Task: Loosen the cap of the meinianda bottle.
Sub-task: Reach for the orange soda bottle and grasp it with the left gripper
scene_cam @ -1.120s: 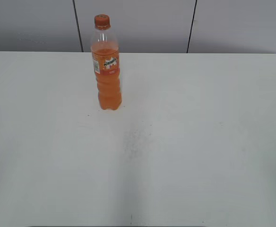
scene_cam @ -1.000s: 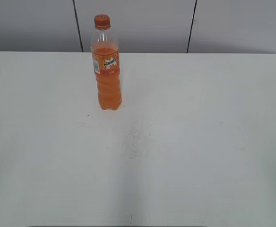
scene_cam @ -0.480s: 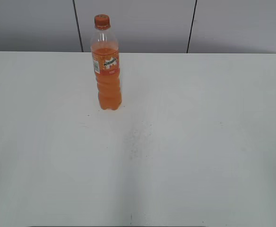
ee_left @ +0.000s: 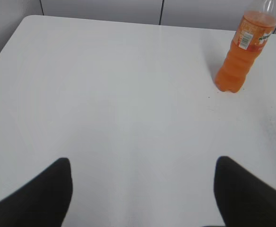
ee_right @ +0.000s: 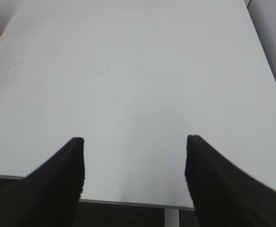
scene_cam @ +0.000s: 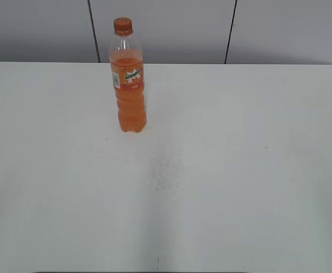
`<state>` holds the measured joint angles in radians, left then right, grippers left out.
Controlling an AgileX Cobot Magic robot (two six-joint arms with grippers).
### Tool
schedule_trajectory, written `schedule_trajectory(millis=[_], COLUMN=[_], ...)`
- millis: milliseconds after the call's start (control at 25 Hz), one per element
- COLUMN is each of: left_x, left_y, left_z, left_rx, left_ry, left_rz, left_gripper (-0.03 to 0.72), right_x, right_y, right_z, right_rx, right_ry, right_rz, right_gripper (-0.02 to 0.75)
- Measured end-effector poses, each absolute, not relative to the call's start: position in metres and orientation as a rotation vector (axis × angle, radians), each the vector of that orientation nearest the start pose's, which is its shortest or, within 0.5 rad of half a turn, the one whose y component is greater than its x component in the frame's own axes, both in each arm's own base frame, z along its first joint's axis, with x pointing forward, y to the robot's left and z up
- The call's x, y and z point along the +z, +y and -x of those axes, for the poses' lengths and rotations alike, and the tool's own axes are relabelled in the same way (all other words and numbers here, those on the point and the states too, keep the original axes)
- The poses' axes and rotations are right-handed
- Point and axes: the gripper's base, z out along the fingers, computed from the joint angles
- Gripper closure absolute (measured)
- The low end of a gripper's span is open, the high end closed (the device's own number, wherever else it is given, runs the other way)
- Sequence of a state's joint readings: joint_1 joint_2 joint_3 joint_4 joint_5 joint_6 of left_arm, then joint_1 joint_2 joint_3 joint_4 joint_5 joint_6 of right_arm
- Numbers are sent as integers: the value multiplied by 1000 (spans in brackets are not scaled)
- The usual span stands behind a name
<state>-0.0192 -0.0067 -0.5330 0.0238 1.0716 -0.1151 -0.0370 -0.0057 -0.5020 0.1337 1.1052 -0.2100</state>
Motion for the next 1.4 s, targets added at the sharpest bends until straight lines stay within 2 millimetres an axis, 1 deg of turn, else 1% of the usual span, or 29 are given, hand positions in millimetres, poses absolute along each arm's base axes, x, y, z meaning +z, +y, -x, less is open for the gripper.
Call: schedule_trajectory(millis=[400, 640, 840, 960, 1120, 1200, 1400], left_x=[287, 305, 309, 310, 316, 321, 332], left_y=[3, 10, 10, 10, 3, 1, -1], left_z=[10, 9, 7, -1, -16, -28, -62], left_rx=[-47, 65, 125, 122, 18, -14, -16], left_ry=[1999, 1836, 1803, 1827, 1822, 1807, 1749], left_rz=[98, 80, 17, 3, 1, 3, -11], left_gripper=[126, 126, 126, 126, 126, 126, 126], right_x=[275, 275, 275, 275, 275, 275, 275], right_y=[11, 11, 11, 11, 11, 11, 11], right_z=[8, 8, 8, 8, 8, 8, 8], right_rx=[10, 10, 10, 10, 10, 10, 10], right_ry=[2065, 2065, 2065, 2065, 2065, 2065, 2065], right_rz=[190, 190, 190, 190, 190, 190, 190], right_gripper=[236, 236, 236, 236, 236, 236, 236])
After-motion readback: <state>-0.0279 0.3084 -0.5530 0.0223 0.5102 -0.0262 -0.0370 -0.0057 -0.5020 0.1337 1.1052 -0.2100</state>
